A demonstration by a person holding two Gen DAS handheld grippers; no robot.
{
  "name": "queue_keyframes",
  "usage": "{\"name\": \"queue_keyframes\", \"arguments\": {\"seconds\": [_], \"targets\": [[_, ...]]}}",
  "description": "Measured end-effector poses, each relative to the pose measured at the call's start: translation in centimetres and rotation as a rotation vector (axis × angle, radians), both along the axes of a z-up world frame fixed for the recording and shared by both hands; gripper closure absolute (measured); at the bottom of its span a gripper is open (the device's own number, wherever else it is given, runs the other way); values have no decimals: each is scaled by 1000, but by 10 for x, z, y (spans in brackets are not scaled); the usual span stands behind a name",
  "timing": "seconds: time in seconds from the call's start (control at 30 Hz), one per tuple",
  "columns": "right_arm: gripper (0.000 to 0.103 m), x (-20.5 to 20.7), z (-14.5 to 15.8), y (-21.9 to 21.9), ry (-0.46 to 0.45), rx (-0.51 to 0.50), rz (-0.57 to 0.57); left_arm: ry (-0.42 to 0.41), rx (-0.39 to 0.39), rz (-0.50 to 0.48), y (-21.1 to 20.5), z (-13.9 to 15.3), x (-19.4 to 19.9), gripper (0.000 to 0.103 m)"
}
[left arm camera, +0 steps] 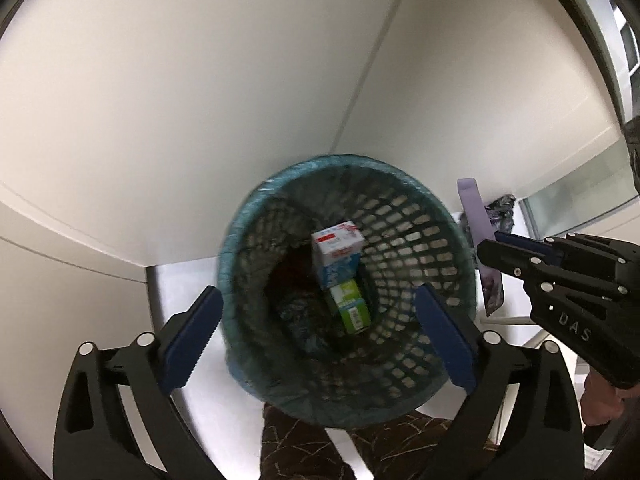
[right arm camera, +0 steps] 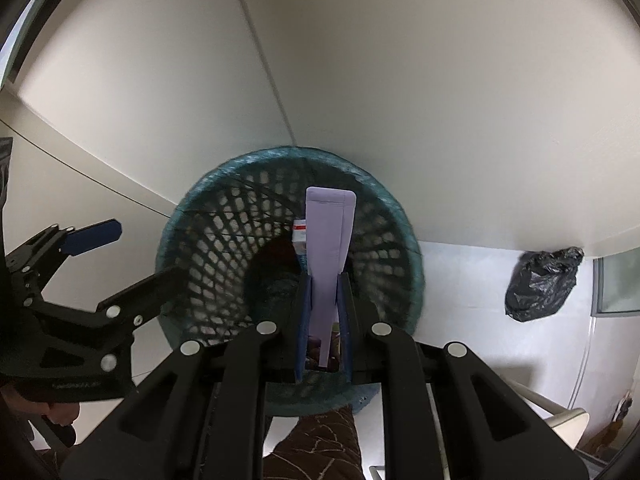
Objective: Collect trash
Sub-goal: 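Open the left tool over the basket while the right tool releases the purple strip, then raise both open tools from the basket back up to the counter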
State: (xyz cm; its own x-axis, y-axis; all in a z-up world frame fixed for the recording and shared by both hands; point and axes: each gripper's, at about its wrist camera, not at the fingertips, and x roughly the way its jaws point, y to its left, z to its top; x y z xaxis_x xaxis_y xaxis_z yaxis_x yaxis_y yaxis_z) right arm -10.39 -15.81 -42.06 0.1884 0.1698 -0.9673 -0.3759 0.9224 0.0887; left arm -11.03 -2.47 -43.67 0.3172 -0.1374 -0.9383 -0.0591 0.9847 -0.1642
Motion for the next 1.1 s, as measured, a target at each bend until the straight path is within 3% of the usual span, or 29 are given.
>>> {"name": "queue_keyframes", "arguments": {"seconds": [0.4, 0.63, 0.73, 0.77, 0.97, 1.1], "targets": [[85, 2, -5, 28, 10, 15, 31, 34, 38, 57, 32, -2, -6, 6], [58, 3, -5, 25, 8, 22, 13, 42, 45, 50, 33, -2, -7, 6], [56, 5, -2, 21, 18, 38, -8, 43, 57, 54, 32, 3, -9, 6], [51, 5, 2, 19, 17, 41, -20, 45, 56, 57, 31, 6, -10, 6], [22, 9, 54, 4, -74, 68, -72, 14, 42, 71, 28, 47, -11, 6], [14, 11, 95, -7, -127, 76, -76, -12, 26, 100, 28, 88, -10, 6]]}}
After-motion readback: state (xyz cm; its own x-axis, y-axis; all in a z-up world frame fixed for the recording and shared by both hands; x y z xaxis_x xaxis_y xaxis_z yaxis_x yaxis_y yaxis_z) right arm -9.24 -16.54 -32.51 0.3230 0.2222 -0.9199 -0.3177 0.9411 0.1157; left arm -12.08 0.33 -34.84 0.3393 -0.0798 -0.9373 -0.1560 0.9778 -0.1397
